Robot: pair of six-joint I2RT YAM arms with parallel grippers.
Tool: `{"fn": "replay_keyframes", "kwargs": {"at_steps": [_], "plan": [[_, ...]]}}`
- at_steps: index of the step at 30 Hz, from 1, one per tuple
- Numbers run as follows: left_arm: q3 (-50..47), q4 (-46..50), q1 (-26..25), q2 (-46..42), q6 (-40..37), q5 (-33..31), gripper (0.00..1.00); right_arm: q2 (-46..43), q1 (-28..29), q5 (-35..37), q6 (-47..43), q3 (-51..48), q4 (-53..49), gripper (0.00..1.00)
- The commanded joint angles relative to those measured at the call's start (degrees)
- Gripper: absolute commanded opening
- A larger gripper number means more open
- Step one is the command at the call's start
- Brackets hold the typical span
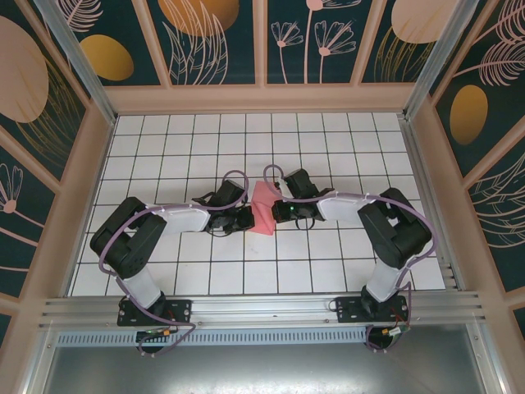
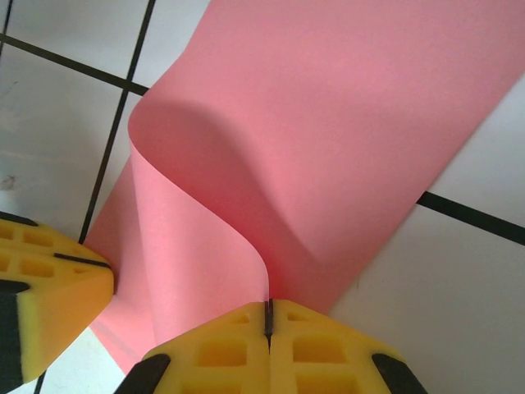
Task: Fold a paper plane with a square sheet of paper (pick it up from the middle)
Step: Fold the triangle a second time at the center of the table.
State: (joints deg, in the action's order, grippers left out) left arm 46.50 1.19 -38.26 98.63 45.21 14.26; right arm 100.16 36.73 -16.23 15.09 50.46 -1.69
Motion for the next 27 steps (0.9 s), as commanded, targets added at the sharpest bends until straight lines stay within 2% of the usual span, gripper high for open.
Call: {"fn": "replay_keyframes", "kwargs": {"at_steps": [1,27], "plan": [[-0.2,4.3,0.3,-0.1,-0.7,-2.7,0.09,0.9,0.2,1.7,-1.6,1.7,-2.3,0.0],[-0.1,4.5,0.2,0.1,-1.1,-2.8,0.09,2.3,0.5,1.8,-2.8,3.3,-2.9,0.0]]}}
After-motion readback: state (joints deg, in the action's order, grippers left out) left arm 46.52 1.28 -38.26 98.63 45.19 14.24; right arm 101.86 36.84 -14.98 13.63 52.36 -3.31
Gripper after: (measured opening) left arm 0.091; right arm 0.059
